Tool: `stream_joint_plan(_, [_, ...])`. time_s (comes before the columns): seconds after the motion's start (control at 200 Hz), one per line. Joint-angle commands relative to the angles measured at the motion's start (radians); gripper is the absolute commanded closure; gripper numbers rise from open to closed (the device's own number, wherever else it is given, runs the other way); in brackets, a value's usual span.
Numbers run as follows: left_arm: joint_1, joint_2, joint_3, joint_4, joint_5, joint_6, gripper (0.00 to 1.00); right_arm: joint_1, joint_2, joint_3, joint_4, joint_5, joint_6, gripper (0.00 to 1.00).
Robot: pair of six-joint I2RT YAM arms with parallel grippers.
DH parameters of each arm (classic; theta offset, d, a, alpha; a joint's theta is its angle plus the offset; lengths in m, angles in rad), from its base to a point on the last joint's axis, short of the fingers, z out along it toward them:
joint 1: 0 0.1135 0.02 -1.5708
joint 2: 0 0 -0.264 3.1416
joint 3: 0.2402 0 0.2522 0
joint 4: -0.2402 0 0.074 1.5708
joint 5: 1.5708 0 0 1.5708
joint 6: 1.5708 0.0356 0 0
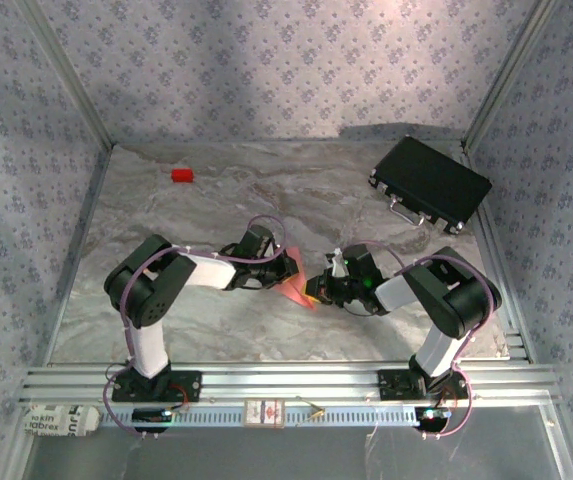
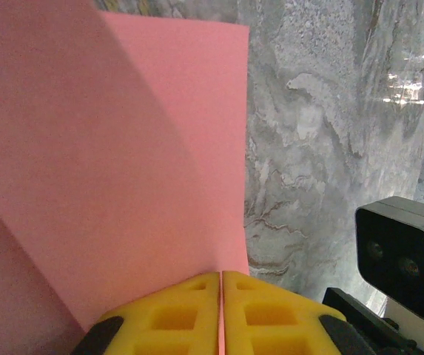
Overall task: Fold a paper plane with a square sheet of paper (pick it up from the middle)
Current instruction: Fourth fold the wing at the center of the table.
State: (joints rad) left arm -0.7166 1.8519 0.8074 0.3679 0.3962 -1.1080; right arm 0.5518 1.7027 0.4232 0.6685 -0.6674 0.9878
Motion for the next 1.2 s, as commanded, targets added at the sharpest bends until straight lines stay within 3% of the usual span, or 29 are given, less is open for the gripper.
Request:
stream_joint_plan(0.0, [-0.001,0.028,0.021,-0.045,-0.024,0.02,0.91,-0.006,0.023,-0.008,-0.081,0.037,-0.005,0.99])
stream_joint_plan(0.375, [0.003,0.063,0.018,-0.115,-0.001,0.028,0.92,-0.001,-0.034,0.011,-0.157,0.049,-0.023,0.95])
stream_joint_plan(0.605, [0.005,0.066,0.024,-0.108,0.007,0.031,0.92,0.013,-0.107,0.017,-0.264,0.062,-0.075,0.84])
stream_joint_plan(0.855, [0.004,0.069,0.034,-0.109,0.018,0.034,0.92,0.034,-0.142,0.023,-0.365,0.097,-0.122,0.79])
stream_joint_plan(0.994, [0.004,0.069,0.034,-0.106,0.021,0.033,0.92,0.043,-0.14,0.034,-0.409,0.106,-0.143,0.82])
stream_joint_plan(1.194, [0.004,0.069,0.032,-0.104,0.023,0.031,0.91,0.04,-0.153,0.016,-0.435,0.121,-0.146,0.94])
